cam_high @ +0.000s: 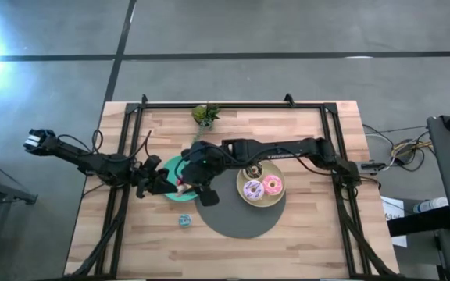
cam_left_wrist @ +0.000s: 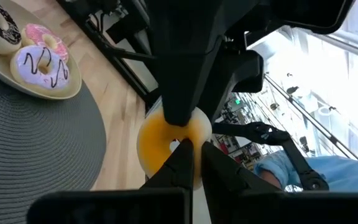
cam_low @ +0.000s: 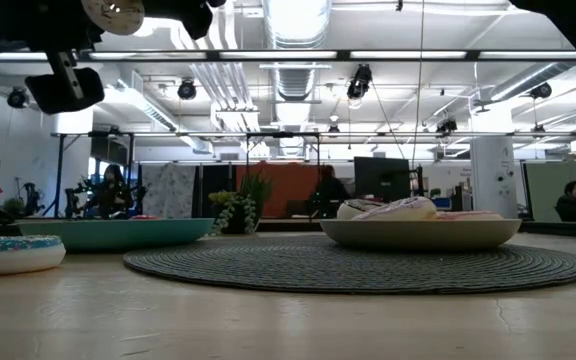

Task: Pick & Place donuts
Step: Put the white doughnut on the green plate

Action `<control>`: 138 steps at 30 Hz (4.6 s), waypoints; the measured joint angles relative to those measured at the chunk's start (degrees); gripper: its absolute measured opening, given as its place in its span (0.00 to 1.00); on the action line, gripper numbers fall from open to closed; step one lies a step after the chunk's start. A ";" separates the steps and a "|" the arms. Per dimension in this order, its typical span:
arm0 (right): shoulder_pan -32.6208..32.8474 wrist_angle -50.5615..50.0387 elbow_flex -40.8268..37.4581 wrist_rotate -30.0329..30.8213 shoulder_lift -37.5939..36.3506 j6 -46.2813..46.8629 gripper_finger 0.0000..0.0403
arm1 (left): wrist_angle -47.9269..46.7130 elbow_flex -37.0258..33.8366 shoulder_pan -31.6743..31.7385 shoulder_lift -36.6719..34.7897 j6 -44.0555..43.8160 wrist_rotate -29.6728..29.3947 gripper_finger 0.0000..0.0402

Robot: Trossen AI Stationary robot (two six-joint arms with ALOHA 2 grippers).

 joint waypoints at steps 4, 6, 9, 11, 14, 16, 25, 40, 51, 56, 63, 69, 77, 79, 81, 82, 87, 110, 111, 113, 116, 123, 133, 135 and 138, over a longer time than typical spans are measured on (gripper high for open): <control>-0.04 -0.05 -0.11 0.14 0.00 0.72 0.25 | -0.02 0.14 -0.07 0.00 0.98 -2.33 0.01; -0.11 -0.32 -0.11 0.22 0.00 0.73 0.21 | -0.02 0.11 -0.07 -0.02 0.94 -4.08 0.04; -0.15 -1.44 -0.11 0.31 0.00 0.93 0.15 | -1.11 -0.26 -0.07 -0.02 0.29 -5.13 0.13; -0.32 -2.80 -0.13 0.36 0.00 1.17 0.12 | -2.45 -0.25 -0.01 -0.02 0.33 -5.67 0.19; -0.69 -5.20 -0.13 2.16 0.00 3.35 0.10 | -4.08 -0.24 0.00 -0.14 1.25 -5.85 0.27; -1.29 -7.49 -0.29 3.31 0.00 5.91 0.09 | -7.59 -0.24 0.00 -0.49 1.86 -6.71 0.30; -6.65 -8.97 -9.50 3.28 0.00 25.47 0.08 | -24.60 3.83 -0.22 -1.17 1.23 -14.69 0.29; -9.36 11.34 -22.44 1.70 0.01 35.83 0.08 | -31.59 25.44 -0.92 0.18 19.09 -19.85 0.25; -10.37 14.01 -27.71 3.68 1.36 44.91 0.08 | -31.08 30.01 -0.92 2.10 22.98 -20.11 0.25; -10.34 15.94 -26.70 2.13 4.48 48.75 0.08 | -30.86 30.72 -0.97 2.95 23.00 -20.06 0.25; -10.32 14.71 -23.98 6.21 4.68 46.99 0.12 | -30.06 30.73 -1.36 3.17 22.82 -19.98 0.25; -10.38 9.28 -20.67 5.88 4.85 42.99 0.29 | -30.08 31.04 -1.36 3.13 23.41 -20.08 0.25; -10.00 4.18 -20.16 11.31 4.16 37.48 0.44 | -30.23 30.95 -1.36 2.99 23.94 -21.10 0.25; -9.92 3.73 -19.20 12.96 3.54 35.63 0.45 | -30.53 30.93 -1.36 2.99 23.89 -21.19 0.25; -9.92 3.17 -18.07 13.78 3.23 34.25 0.44 | -30.61 30.93 -1.36 2.99 23.89 -21.22 0.25; -9.97 3.08 -17.56 13.81 3.07 33.56 0.44 | -30.71 30.93 -1.36 2.99 23.84 -21.22 0.25; -9.97 -0.94 -14.70 15.82 2.97 30.92 0.44 | -32.16 30.65 -1.36 2.99 22.91 -21.60 0.25; -9.84 -8.68 -18.36 22.31 -5.03 26.09 0.42 | -42.88 9.13 -0.88 4.64 2.98 -32.40 0.24; -9.84 -8.87 -18.97 23.03 -6.30 26.18 0.42 | -41.08 7.52 -0.42 5.14 2.01 -32.82 0.24; -9.84 -8.88 -20.25 24.36 -8.68 26.22 0.40 | -38.32 4.92 0.73 6.26 0.28 -33.18 0.23; -9.86 -8.97 -22.59 26.22 -12.08 27.55 0.38 | -34.84 3.26 3.20 8.79 -0.32 -33.30 0.21; -9.84 -8.42 -30.05 32.06 -19.37 32.12 0.34 | -35.46 7.64 14.04 18.28 3.19 -32.32 0.10; -9.64 -6.48 -38.40 32.41 -23.98 38.43 0.28 | -36.51 12.33 26.37 33.04 8.81 -15.76 0.00; -9.39 -6.68 -39.05 33.17 -24.13 39.02 0.28 | -35.19 13.46 26.36 34.00 9.65 -14.94 0.00; -9.12 -6.46 -39.08 33.35 -24.18 39.05 0.27 | -35.23 15.39 26.39 35.38 10.96 -15.22 0.00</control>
